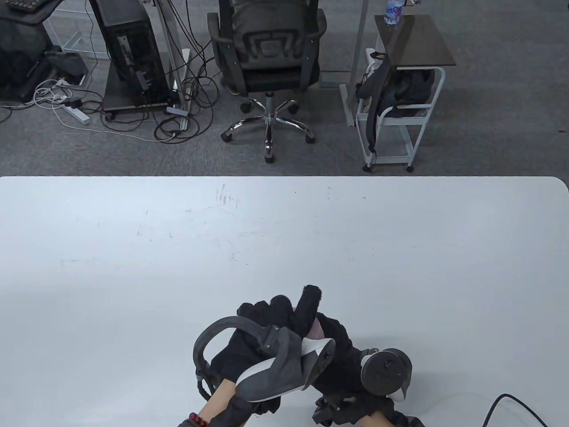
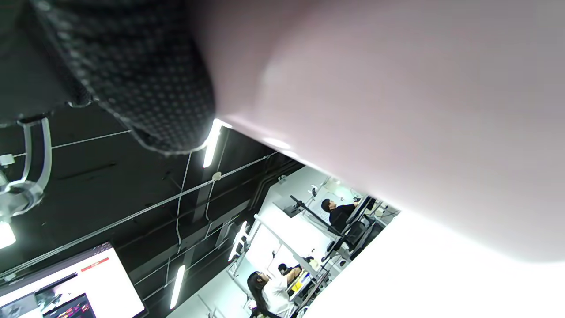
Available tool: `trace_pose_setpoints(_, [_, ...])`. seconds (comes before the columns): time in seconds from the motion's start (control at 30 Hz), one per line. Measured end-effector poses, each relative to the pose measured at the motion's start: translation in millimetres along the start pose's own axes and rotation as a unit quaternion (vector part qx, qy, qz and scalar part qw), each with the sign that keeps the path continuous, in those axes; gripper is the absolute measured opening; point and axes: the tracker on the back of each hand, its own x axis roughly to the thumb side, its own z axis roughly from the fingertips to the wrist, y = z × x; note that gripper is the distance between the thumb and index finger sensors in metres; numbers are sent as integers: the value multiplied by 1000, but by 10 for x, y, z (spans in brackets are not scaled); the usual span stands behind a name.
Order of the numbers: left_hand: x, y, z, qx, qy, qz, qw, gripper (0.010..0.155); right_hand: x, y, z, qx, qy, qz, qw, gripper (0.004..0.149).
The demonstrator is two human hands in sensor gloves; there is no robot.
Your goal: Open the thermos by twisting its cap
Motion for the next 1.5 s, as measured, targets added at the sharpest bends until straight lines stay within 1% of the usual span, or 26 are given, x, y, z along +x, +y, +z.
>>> trace_pose_setpoints(0.03, [-12,-7,-2,-25,-38,22,999,88,-8,-4,-3,-3,0,-5,1000,102])
trace_pose_setpoints(0.07, [-28,-13,4,-30,-60,35,997,85,-12,-5,-6,-4,0,-9,1000,102])
trace_pose_setpoints(0.13, [-36,-32,-7,-40,-72,32,996,81,-5,14,2,4,-3,-11,1000,102])
trace_pose_setpoints(0.17, [-41,-21,-2,-25,-71,20,997,80,-1,17,5,4,-3,0,1000,102])
trace_pose_setpoints(0.23, [-43,-3,-2,-13,-33,12,999,81,2,36,1,17,-9,7,1000,102])
trace_pose_setpoints(0.3, [-56,3,12,58,45,-22,997,83,21,56,-4,20,-15,2,1000,102])
trace_pose_setpoints(0.33, [-44,-8,11,89,60,-43,993,90,42,61,-2,26,-19,4,999,101])
trace_pose_setpoints(0.37, [-34,-13,16,94,67,-57,992,92,45,60,4,23,-18,9,1000,101])
trace_pose_setpoints(0.43, [-19,-23,30,67,86,-74,991,95,41,45,-4,20,-19,5,1000,101])
trace_pose_setpoints(0.5, [-41,-37,32,43,45,-46,997,95,19,38,-2,16,-11,2,1000,101])
trace_pose_setpoints(0.57, [-74,-62,14,-6,-36,22,999,94,-4,27,-1,14,-2,-5,1000,101])
trace_pose_setpoints(0.63, [-91,-82,12,-36,-66,29,997,85,-1,18,-6,9,-4,-6,1000,101])
trace_pose_setpoints(0.67, [-94,-82,12,-17,-65,25,997,80,9,26,-15,13,-10,-4,1000,101])
trace_pose_setpoints(0.7, [-95,-64,24,6,-58,16,998,80,10,36,-10,20,-10,6,1000,101])
trace_pose_setpoints(0.8, [-96,-36,44,42,25,-22,999,88,21,59,-11,30,-16,10,999,101])
trace_pose_setpoints(0.87, [-72,-48,52,90,59,-48,993,92,44,73,-12,32,-28,14,999,100])
trace_pose_setpoints(0.93, [-49,-62,57,56,91,-78,991,95,28,66,-3,28,-17,5,999,100])
trace_pose_setpoints(0.97, [-49,-75,63,44,80,-76,993,95,27,59,-5,29,-16,6,999,100])
trace_pose_setpoints(1.03, [-76,-89,56,30,35,-31,998,90,10,43,-2,23,-9,10,1000,100])
trace_pose_setpoints(1.1, [-111,-111,38,-32,-17,17,999,90,-10,38,-11,21,-3,2,1000,100])
trace_pose_setpoints(1.17, [-148,-126,23,-44,-48,37,997,86,-3,40,-8,19,-4,-7,1000,100])
trace_pose_setpoints(1.27, [-162,-107,17,1,-34,36,999,81,-1,62,-10,27,-4,-12,1000,100])
trace_pose_setpoints(1.33, [-145,-100,18,22,13,16,1000,84,-3,81,-7,33,-2,-19,999,100])
trace_pose_setpoints(1.43, [-66,-99,39,92,70,-71,991,91,0,91,-4,37,-1,-19,999,99])
trace_pose_setpoints(1.47, [-39,-95,45,106,82,-93,987,92,-4,85,-5,33,2,-23,999,99])
trace_pose_setpoints(1.5, [-34,-86,56,99,90,-98,986,94,-6,77,-11,30,1,-31,999,99])
